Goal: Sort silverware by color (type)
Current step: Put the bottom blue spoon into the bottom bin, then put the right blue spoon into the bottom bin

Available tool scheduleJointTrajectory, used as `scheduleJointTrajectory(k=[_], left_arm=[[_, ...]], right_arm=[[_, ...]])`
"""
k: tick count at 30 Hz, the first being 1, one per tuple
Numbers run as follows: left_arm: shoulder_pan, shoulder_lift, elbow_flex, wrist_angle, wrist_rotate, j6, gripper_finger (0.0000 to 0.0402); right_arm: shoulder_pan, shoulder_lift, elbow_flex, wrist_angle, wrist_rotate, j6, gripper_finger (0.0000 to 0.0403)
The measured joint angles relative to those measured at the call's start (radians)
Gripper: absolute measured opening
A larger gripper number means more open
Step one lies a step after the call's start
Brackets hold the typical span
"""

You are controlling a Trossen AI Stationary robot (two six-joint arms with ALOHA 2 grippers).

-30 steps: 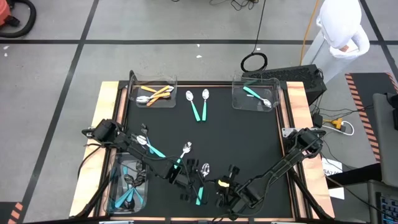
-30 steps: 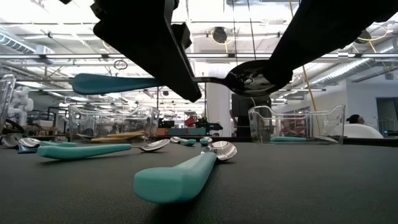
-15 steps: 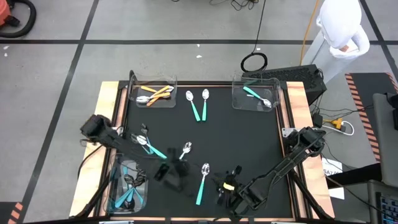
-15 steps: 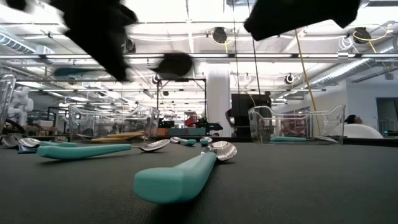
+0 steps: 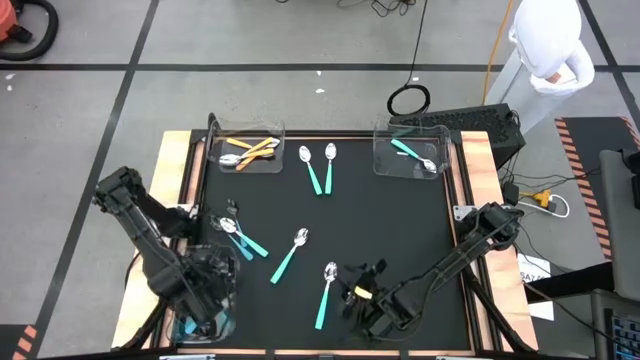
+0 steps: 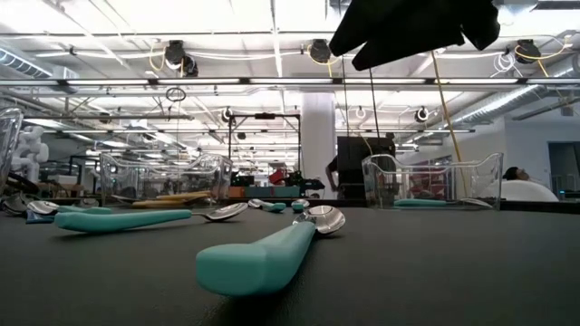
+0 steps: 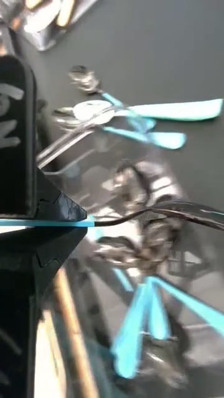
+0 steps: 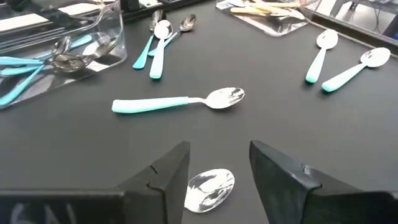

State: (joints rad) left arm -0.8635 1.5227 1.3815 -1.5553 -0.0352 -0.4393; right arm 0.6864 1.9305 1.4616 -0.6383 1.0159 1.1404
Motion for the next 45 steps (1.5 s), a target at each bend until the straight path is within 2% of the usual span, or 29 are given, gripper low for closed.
scheduleJointTrajectory(k=[3,7,11,14,16,20,26,31,35,38,41,45], left_arm=[[-0.013,0.01,-0.011,0.01,0.04,0.003,0.0012],[-0.016,0.037,-0.065,0.117,0.167,0.008,0.0027],[-0.018,0.068,-0.139,0.097,0.265,0.0,0.0034],[-0.019,0.072,-0.197,0.095,0.272,-0.068,0.0035],[-0.016,0.072,-0.216,0.081,0.227,-0.178,0.0035],[0.011,0.071,-0.209,-0.001,0.115,-0.221,0.0036],[0.049,0.011,-0.143,-0.012,-0.176,-0.319,0.0036],[0.117,-0.103,-0.098,-0.014,-0.494,-0.457,0.0035],[0.208,-0.212,-0.102,-0.014,-0.621,-0.433,0.0028],[0.314,-0.325,-0.155,0.001,-0.727,-0.419,0.0027],[0.464,-0.454,-0.263,0.066,-0.723,-0.377,0.0026],[0.655,-0.621,-0.455,0.28,-0.506,-0.277,0.0026]], right_arm=[[0.001,0.0,0.0,0.012,0.0,0.0,0.0164],[-0.006,0.001,0.0,0.032,0.001,0.0,0.0164],[-0.012,0.001,0.0,0.043,0.0,0.0,0.0164],[-0.013,0.002,0.0,0.043,0.0,-0.001,0.0164],[-0.017,0.002,0.0,0.043,0.0,-0.001,0.0164],[-0.051,0.002,0.0,0.05,-0.002,-0.002,0.0164],[-0.135,0.002,-0.001,0.084,-0.133,-0.054,0.0164],[-0.156,0.002,-0.001,0.164,-0.132,-0.093,0.0164],[-0.156,0.002,-0.001,0.235,-0.12,-0.157,0.0164],[-0.148,0.003,-0.001,0.227,-0.128,-0.19,0.0164],[-0.145,0.003,-0.001,0.151,-0.129,-0.186,0.0164],[-0.171,0.003,-0.001,0.039,-0.129,-0.184,0.0165]])
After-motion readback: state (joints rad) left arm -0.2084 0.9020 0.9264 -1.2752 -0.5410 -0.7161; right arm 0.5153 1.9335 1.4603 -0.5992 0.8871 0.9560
